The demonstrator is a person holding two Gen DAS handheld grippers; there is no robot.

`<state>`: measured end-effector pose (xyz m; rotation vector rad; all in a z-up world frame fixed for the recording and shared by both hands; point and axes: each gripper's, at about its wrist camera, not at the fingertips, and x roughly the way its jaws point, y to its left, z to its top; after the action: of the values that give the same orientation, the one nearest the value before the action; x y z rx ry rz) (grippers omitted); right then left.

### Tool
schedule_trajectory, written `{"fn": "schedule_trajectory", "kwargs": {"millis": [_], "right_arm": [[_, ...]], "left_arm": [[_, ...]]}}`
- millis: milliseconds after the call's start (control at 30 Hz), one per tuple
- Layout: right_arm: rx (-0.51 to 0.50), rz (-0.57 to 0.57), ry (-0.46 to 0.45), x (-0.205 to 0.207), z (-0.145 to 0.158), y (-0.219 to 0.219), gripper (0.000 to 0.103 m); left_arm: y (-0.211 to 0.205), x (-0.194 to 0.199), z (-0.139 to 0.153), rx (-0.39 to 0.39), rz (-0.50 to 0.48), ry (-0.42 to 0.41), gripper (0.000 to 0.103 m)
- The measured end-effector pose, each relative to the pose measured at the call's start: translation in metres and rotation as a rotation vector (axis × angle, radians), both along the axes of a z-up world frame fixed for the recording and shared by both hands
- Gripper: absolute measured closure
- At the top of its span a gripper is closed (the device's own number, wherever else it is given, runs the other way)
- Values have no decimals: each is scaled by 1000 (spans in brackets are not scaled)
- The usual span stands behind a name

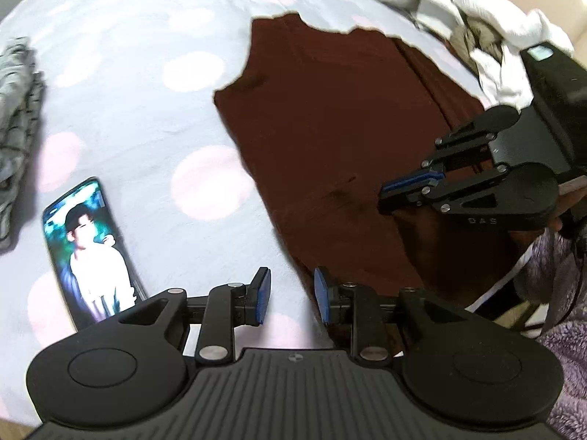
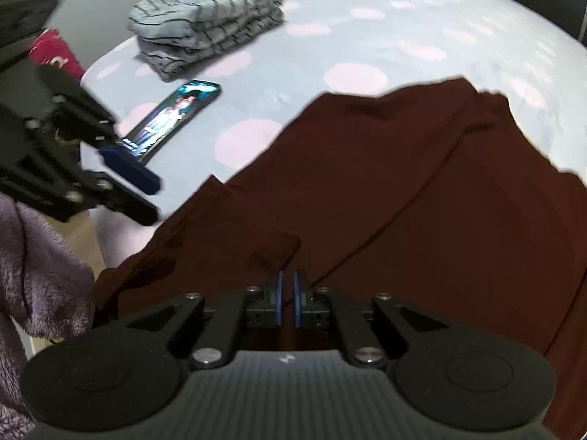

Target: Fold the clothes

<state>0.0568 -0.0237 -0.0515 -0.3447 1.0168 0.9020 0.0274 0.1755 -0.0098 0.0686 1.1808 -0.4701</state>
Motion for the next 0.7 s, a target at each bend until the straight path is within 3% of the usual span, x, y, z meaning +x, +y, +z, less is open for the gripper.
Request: {"fn": "schedule_trajectory", "kwargs": {"millis": [100, 167, 200, 333, 533, 567, 600, 633, 700], "right_arm": [[23, -35, 19, 2, 0, -2, 90], [56, -53, 24, 0, 5, -7, 78], [76, -61, 18, -1, 7, -9, 67], [115, -72, -18, 0, 10, -6, 66], [119, -85, 4, 6, -6, 9, 68], [113, -85, 7, 6, -8, 11, 72], [113, -91, 8, 6, -9, 11, 87], [113, -98, 10, 6, -10, 11, 93], [119, -120, 11, 6, -9, 8, 97]], "left_arm": [[0, -17, 12, -52, 1, -33, 80], [-5, -30, 17, -86, -30, -46, 79], [-8, -38, 18, -89, -46, -50, 74], [-28, -59, 12, -29, -99, -45, 71], [-42, -74, -4, 57, -62, -82, 72], [-41, -74, -7, 56, -47, -82, 74], [-42, -73, -10, 54, -35, -81, 82], [-43, -72, -13, 49, -36, -79, 89], [-43, -71, -16, 42, -47, -71, 94]]}}
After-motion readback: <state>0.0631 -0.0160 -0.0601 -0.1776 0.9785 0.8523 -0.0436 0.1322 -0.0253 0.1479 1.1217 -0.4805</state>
